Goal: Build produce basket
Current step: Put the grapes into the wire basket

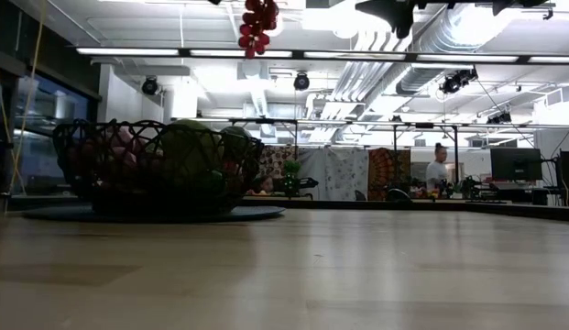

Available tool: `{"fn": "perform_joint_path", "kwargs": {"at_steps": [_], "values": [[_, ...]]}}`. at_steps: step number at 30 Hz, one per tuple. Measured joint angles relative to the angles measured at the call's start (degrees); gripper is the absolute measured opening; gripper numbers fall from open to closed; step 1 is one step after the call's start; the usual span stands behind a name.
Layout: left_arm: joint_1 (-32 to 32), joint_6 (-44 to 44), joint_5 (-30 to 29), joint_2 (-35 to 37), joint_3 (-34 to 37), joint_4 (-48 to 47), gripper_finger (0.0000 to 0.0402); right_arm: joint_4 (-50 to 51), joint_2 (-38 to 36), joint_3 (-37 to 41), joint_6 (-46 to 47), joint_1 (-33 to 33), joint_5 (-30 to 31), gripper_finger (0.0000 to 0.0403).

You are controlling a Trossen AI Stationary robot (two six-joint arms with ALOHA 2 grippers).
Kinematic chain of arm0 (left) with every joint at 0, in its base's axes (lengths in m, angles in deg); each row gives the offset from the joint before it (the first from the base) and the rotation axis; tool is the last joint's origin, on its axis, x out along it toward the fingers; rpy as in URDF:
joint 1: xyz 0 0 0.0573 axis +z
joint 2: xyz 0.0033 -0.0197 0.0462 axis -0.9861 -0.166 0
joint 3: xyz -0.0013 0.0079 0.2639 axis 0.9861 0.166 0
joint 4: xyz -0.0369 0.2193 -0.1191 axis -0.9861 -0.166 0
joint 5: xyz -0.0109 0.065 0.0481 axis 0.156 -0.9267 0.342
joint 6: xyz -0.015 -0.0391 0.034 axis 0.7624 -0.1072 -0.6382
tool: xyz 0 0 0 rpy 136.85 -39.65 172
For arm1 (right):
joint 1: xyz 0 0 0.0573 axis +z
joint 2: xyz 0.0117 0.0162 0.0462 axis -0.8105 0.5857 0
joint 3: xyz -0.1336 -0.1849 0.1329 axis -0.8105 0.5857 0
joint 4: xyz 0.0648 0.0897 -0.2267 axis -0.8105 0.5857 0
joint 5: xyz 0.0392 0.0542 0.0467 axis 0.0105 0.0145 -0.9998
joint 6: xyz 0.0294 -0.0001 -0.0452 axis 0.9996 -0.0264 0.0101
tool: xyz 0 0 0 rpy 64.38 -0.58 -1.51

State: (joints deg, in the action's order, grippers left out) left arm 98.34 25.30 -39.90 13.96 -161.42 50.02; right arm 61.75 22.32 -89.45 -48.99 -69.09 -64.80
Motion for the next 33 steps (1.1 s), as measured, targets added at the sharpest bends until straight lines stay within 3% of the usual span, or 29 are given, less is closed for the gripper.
{"fn": "perform_joint_path", "kwargs": {"at_steps": [10,15,33], "values": [[1.33,5.0,0.38,8.76,20.4,25.87,0.0,-1.31,0.0,0.0,0.0,-0.02,-0.45,0.0397],[1.33,6.05,0.31,10.28,26.79,35.52,0.0,-1.31,0.0,0.0,-0.02,0.0,-0.61,0.0397],[1.33,5.52,-0.51,10.02,27.83,36.04,0.0,-1.29,0.0,0.0,-0.03,-0.02,-0.57,0.0397]]}}
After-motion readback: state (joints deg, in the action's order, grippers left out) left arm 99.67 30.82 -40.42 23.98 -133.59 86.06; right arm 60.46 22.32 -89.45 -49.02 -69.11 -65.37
